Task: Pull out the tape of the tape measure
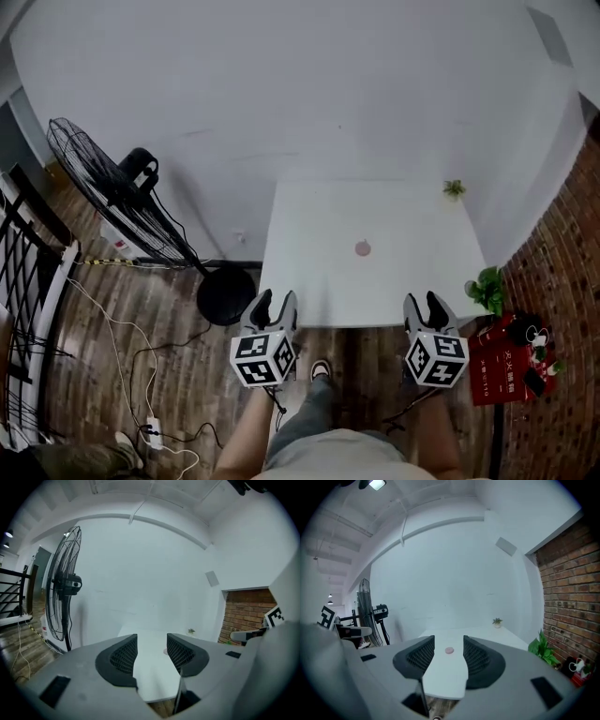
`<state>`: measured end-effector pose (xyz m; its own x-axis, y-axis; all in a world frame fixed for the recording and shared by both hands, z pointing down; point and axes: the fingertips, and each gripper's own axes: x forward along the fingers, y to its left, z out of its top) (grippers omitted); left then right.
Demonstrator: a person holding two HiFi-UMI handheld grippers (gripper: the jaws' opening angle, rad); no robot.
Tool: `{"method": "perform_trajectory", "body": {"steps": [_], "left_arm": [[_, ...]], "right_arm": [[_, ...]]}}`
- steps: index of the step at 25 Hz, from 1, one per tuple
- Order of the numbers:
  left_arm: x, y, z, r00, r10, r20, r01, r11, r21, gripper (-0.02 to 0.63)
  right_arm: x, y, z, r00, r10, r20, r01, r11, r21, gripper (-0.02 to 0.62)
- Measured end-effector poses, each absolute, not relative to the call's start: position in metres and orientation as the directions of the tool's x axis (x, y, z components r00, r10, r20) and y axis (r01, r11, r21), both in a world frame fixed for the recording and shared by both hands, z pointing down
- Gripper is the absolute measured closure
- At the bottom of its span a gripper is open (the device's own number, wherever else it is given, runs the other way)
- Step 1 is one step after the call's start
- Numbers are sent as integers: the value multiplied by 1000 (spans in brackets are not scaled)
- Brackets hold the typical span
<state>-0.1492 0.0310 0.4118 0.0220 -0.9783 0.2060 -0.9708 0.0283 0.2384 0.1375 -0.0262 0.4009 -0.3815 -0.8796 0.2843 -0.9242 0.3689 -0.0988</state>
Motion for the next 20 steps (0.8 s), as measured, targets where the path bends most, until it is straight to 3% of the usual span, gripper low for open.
{"method": "perform_trajectory", "body": {"steps": [20], "left_arm": [[-193,-197,408,162,-970,183,-952,-105,286,417]], "right_arm": [[92,-205,389,-277,-913,301,-961,269,-68,405]]}}
